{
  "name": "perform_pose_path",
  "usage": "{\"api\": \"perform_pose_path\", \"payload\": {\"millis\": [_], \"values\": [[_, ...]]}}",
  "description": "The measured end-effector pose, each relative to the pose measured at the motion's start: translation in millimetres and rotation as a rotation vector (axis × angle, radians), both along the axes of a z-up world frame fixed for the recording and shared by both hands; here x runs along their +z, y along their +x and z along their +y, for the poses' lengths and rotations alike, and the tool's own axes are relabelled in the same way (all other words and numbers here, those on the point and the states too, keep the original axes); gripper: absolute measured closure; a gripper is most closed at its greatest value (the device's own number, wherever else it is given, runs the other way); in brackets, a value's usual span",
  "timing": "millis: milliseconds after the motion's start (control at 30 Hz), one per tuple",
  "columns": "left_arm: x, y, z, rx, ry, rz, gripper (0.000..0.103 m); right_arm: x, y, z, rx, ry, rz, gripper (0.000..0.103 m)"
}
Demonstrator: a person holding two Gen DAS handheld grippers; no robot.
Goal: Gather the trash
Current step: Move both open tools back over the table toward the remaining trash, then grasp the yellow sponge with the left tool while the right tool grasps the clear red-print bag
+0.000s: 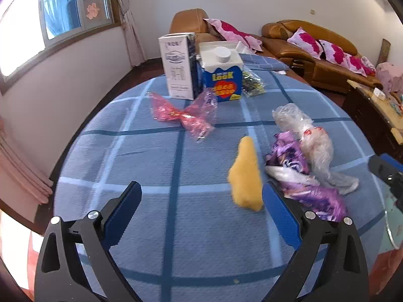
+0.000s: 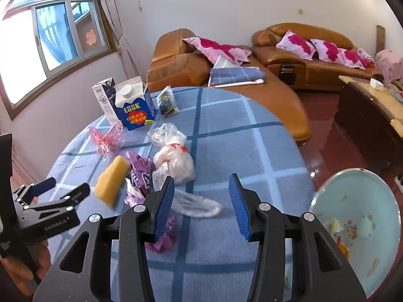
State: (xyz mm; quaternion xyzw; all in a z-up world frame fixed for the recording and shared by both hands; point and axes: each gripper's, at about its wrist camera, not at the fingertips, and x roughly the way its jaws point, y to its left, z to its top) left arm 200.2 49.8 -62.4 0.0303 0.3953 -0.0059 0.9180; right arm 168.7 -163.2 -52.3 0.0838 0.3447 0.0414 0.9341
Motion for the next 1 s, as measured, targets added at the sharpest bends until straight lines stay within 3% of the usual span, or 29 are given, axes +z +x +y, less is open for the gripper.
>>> {"api": "perform_pose_path", "payload": {"millis": [333,533,633,700,767,900,1000], "values": [[-17.9,29.8,-10.0,0.012,-0.021,0.067,0.019,-7.5,42.6,7.7,0.047,0.053,0.049,0.056],[-24.2,38.6,-12.0,0.001,-0.036,0.085,0.019,-22.6,70.5,16.7,0.081,0.079,0.115,0.054],[-31.1,43.9,-11.0,0.002,-0.056,0.11,0.025,-32.1,80.9,20.7,0.092,0.099,0.157,0.054],[-35.7,46.0,-10.8,-0.007,-0.087,0.135,0.032,-37.8,86.0,22.9,0.109,0.117,0.183,0.054],[-37.5,47.6,-8.9,-0.011,-0.115,0.147,0.037,-41.5,87.2,23.5,0.111,0.125,0.192,0.065],[-34.7,44.6,-8.7,-0.045,-0.166,0.134,0.067,-40.8,84.7,21.5,0.116,0.135,0.181,0.075],[-31.9,41.0,-13.4,-0.056,-0.16,0.124,0.074,-33.5,78.9,18.6,0.104,0.129,0.16,0.078]]}}
